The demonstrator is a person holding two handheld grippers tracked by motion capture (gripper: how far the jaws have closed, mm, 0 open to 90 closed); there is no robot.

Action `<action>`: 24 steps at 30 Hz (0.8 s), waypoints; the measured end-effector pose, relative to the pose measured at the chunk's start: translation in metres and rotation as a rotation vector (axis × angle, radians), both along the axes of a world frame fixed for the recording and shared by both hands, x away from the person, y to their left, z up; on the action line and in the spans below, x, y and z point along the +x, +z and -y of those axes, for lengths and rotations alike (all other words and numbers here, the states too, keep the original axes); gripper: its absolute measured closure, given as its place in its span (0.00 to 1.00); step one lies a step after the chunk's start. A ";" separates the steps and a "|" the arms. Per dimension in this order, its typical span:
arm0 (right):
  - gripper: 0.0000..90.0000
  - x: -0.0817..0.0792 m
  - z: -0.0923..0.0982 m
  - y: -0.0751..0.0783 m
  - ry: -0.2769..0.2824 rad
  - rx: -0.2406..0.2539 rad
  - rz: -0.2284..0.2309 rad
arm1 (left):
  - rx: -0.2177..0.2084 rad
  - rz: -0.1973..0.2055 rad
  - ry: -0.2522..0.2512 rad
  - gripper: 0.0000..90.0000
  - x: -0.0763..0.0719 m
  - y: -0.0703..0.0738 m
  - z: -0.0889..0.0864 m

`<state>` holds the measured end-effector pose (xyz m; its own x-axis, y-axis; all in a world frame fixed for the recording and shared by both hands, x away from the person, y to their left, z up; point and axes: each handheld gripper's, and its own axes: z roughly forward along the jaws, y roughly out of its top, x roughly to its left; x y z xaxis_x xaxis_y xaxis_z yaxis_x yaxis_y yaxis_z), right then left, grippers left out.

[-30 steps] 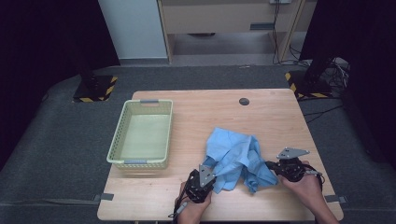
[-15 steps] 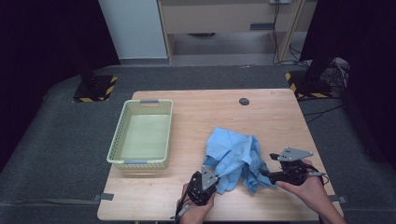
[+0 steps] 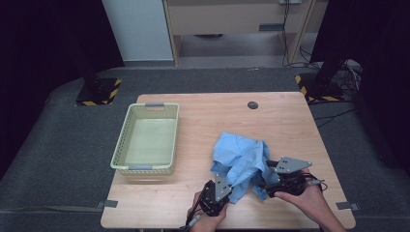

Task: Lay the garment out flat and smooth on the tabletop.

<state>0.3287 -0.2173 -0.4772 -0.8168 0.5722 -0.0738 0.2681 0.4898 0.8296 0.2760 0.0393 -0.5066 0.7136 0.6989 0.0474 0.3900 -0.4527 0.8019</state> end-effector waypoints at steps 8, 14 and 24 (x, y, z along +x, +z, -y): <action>0.89 -0.001 0.005 0.007 -0.036 0.016 0.046 | -0.008 0.028 0.018 0.83 -0.002 0.004 0.000; 0.96 0.007 0.031 0.005 -0.137 0.070 0.006 | -0.018 0.040 0.025 0.71 -0.003 0.010 -0.005; 0.95 0.026 0.060 -0.025 -0.293 0.024 -0.162 | -0.019 0.049 0.041 0.68 -0.006 0.014 -0.014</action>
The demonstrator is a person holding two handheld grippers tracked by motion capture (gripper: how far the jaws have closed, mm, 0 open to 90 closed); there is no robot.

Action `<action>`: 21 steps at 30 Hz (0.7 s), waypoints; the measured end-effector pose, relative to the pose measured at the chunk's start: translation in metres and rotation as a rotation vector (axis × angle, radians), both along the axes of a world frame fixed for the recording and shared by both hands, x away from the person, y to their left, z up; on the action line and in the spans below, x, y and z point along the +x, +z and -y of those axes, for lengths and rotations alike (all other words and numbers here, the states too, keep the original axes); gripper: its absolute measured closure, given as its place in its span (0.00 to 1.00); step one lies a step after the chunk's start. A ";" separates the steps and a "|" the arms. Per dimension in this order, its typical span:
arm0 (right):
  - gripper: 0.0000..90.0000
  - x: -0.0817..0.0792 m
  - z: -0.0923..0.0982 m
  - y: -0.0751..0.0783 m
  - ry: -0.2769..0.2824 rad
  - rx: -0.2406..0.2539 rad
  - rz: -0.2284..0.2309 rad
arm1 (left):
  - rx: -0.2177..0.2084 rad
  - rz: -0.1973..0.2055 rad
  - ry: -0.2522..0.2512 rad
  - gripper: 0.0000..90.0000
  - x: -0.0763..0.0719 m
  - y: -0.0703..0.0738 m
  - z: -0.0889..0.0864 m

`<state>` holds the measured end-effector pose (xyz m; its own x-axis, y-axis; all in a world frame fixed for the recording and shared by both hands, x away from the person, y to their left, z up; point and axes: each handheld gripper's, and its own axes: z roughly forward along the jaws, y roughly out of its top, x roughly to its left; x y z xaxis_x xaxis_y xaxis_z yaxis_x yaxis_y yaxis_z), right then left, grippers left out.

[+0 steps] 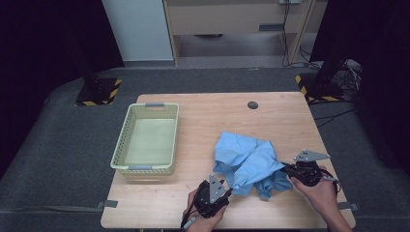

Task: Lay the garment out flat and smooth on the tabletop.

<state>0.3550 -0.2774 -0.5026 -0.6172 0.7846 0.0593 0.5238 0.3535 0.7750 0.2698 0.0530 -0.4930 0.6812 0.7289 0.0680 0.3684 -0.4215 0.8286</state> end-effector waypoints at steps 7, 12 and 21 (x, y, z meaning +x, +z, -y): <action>0.92 0.008 0.009 -0.012 -0.059 -0.020 -0.047 | -0.013 -0.005 0.029 0.69 0.003 0.000 -0.008; 0.81 0.007 0.012 -0.013 -0.063 -0.016 -0.056 | -0.007 -0.031 0.035 0.69 0.006 -0.004 -0.010; 0.59 -0.008 0.016 -0.002 -0.068 -0.012 -0.042 | -0.009 -0.056 0.043 0.68 0.017 -0.009 -0.011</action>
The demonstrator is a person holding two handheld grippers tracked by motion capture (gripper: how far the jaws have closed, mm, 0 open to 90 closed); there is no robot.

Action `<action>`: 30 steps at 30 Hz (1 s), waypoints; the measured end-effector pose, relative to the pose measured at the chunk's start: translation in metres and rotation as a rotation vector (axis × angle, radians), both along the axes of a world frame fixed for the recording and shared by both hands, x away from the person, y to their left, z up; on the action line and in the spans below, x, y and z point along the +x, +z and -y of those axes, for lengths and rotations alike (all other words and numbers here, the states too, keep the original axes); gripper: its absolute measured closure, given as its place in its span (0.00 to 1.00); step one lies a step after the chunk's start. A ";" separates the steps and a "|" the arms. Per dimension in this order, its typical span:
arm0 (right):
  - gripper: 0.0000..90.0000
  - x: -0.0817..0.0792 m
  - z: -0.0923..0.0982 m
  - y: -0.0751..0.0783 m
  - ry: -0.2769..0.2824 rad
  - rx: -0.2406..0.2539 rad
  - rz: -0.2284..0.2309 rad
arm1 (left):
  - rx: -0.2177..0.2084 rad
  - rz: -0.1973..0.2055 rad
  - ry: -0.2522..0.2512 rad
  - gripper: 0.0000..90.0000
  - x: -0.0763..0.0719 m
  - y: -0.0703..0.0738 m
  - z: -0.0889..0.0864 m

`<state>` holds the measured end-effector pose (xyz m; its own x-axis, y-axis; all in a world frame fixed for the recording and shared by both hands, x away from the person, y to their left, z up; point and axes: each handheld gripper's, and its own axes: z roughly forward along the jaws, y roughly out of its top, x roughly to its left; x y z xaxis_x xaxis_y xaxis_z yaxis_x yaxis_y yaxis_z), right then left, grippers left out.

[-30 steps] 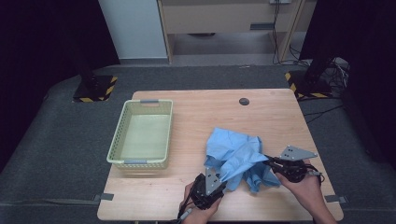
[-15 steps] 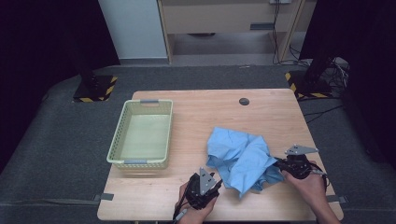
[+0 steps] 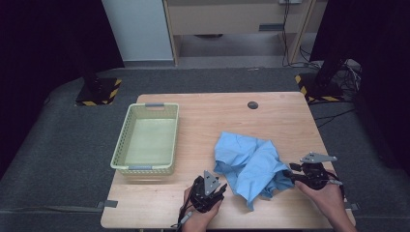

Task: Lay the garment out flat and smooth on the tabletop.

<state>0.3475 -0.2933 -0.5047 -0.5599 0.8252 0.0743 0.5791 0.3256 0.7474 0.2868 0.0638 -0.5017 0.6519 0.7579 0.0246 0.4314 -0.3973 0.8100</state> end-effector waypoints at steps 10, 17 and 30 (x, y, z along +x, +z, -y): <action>0.51 -0.020 0.003 0.016 0.016 0.027 0.058 | 0.018 -0.013 -0.094 0.67 0.002 0.002 0.022; 0.47 -0.026 -0.012 0.020 0.075 0.027 0.094 | 0.043 -0.071 -0.117 0.60 0.011 -0.010 0.029; 0.52 -0.026 -0.031 0.014 0.129 -0.010 0.119 | 0.051 -0.104 -0.160 0.59 0.018 -0.024 0.045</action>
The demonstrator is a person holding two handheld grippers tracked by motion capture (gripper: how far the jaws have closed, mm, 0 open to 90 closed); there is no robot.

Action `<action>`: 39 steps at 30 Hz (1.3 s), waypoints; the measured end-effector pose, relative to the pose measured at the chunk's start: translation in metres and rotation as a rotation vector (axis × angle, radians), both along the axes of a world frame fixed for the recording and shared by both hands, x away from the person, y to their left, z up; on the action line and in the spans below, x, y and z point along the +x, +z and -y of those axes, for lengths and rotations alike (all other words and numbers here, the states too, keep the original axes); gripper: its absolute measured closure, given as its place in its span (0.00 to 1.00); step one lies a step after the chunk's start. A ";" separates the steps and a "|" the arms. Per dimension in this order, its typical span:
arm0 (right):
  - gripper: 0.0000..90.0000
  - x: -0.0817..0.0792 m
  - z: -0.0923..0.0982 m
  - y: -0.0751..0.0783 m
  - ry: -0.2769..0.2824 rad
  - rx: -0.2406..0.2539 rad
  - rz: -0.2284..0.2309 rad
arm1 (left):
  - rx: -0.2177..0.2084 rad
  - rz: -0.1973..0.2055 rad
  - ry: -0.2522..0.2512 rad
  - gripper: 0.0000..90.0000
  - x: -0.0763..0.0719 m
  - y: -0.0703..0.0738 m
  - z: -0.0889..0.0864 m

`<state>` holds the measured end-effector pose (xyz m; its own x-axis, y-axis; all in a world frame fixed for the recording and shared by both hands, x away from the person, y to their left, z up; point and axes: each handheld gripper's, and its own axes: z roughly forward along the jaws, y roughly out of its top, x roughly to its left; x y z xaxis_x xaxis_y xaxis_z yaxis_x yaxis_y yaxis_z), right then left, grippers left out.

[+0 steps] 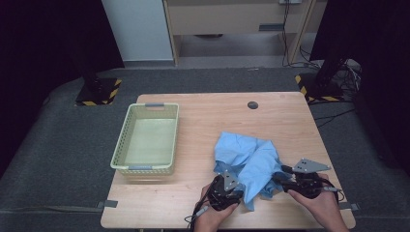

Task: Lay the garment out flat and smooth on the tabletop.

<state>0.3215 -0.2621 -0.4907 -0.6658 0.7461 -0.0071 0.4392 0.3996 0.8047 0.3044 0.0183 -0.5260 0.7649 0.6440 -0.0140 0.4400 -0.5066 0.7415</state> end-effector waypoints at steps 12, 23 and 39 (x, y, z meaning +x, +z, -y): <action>0.47 -0.008 -0.005 0.010 0.045 0.023 0.032 | -0.104 0.101 0.002 0.97 -0.002 0.028 0.004; 0.37 -0.019 -0.027 0.018 0.157 0.008 0.092 | -0.126 0.141 -0.025 0.97 -0.003 0.053 0.004; 0.45 -0.019 -0.057 0.015 0.253 -0.103 0.186 | -0.071 0.178 -0.096 0.97 -0.015 0.064 0.018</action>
